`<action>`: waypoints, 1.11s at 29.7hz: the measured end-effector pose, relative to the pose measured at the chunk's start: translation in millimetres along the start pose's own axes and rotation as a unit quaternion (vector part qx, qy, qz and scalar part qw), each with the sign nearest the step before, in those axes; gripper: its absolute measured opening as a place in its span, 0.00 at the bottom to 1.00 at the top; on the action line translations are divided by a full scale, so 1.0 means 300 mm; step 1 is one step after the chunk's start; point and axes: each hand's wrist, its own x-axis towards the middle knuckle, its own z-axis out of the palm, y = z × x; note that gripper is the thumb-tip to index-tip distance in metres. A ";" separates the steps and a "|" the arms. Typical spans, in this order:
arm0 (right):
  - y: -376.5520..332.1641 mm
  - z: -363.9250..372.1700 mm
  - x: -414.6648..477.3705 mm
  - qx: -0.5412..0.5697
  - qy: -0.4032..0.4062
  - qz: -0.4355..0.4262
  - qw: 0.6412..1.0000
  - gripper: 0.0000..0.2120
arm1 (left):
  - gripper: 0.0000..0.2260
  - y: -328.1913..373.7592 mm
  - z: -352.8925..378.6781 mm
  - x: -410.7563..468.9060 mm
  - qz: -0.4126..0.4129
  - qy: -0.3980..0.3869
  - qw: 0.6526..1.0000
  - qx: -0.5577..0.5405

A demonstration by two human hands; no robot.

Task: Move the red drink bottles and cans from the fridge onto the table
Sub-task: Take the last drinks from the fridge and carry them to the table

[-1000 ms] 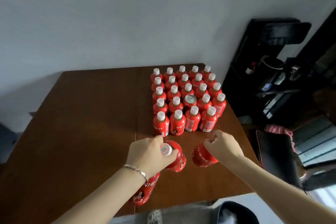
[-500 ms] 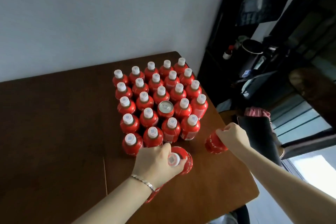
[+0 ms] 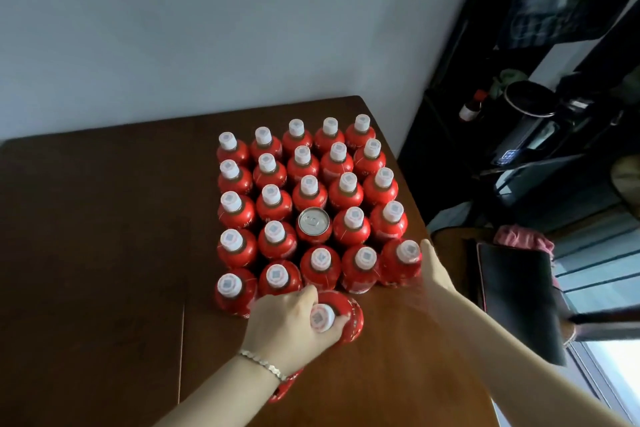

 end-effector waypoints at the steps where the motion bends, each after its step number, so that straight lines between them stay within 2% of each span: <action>1: 0.011 0.003 0.000 0.055 -0.021 0.029 0.998 0.28 | 0.20 -0.001 0.003 0.003 -0.004 -0.004 1.000 -0.004; 3: 0.010 0.007 -0.034 0.102 -0.022 0.026 0.994 0.23 | 0.20 0.000 0.003 0.000 -0.017 -0.023 1.000 -0.005; 4: 0.014 0.003 -0.056 0.084 -0.024 0.015 0.996 0.21 | 0.21 -0.008 0.008 -0.001 -0.013 -0.024 1.000 0.004; 6: 0.046 0.000 -0.116 -0.044 -0.067 0.006 0.997 0.19 | 0.21 -0.020 0.020 -0.008 -0.005 -0.029 0.999 0.026; 7: 0.076 0.010 -0.143 -0.135 -0.103 0.003 0.985 0.20 | 0.21 -0.024 0.025 -0.011 -0.006 -0.028 0.999 0.034; 8: 0.110 0.023 -0.161 -0.224 -0.141 -0.020 0.964 0.23 | 0.21 -0.029 0.026 -0.013 -0.002 -0.024 0.999 0.027; 9: 0.147 0.038 -0.172 -0.312 -0.176 -0.084 0.930 0.31 | 0.20 -0.030 0.019 -0.014 -0.007 -0.026 0.999 0.025; 10: 0.181 0.050 -0.186 -0.388 -0.204 -0.171 0.883 0.39 | 0.20 -0.031 0.014 -0.016 -0.006 -0.023 0.999 0.039; 11: 0.210 0.067 -0.201 -0.436 -0.225 -0.250 0.835 0.42 | 0.19 -0.035 0.013 -0.023 -0.004 -0.031 0.998 0.052; 12: 0.237 0.087 -0.211 -0.468 -0.234 -0.311 0.793 0.41 | 0.18 -0.035 0.009 -0.032 0.005 -0.030 0.997 0.072; 13: 0.252 0.105 -0.226 -0.486 -0.226 -0.351 0.768 0.39 | 0.18 -0.031 0.004 -0.042 0.005 -0.052 0.996 0.078; 14: 0.265 0.118 -0.241 -0.485 -0.214 -0.372 0.762 0.37 | 0.19 -0.031 0.002 -0.051 0.002 -0.064 0.995 0.077; 18: 0.316 0.170 -0.266 -0.441 -0.177 -0.371 0.798 0.36 | 0.23 -0.069 -0.027 -0.078 -0.025 -0.078 0.995 0.051; 22: 0.378 0.246 -0.271 -0.357 -0.146 -0.333 0.860 0.36 | 0.22 -0.164 -0.029 -0.132 -0.124 -0.085 0.989 -0.013; 26: 0.430 0.298 -0.257 -0.345 -0.132 -0.297 0.881 0.32 | 0.16 -0.238 0.028 -0.181 -0.175 -0.089 0.979 -0.048; 28: 0.445 0.308 -0.254 -0.336 -0.123 -0.290 0.888 0.30 | 0.18 -0.272 0.058 -0.201 -0.204 -0.065 0.973 -0.090; 31: 0.465 0.316 -0.253 -0.312 -0.111 -0.287 0.899 0.32 | 0.34 -0.308 0.092 -0.234 -0.288 -0.035 0.946 -0.142; 32: 0.470 0.319 -0.255 -0.306 -0.107 -0.280 0.904 0.32 | 0.36 -0.317 0.101 -0.242 -0.336 -0.044 0.923 -0.181; 33: 0.476 0.324 -0.257 -0.298 -0.103 -0.273 0.909 0.33 | 0.35 -0.319 0.108 -0.247 -0.388 -0.067 0.883 -0.256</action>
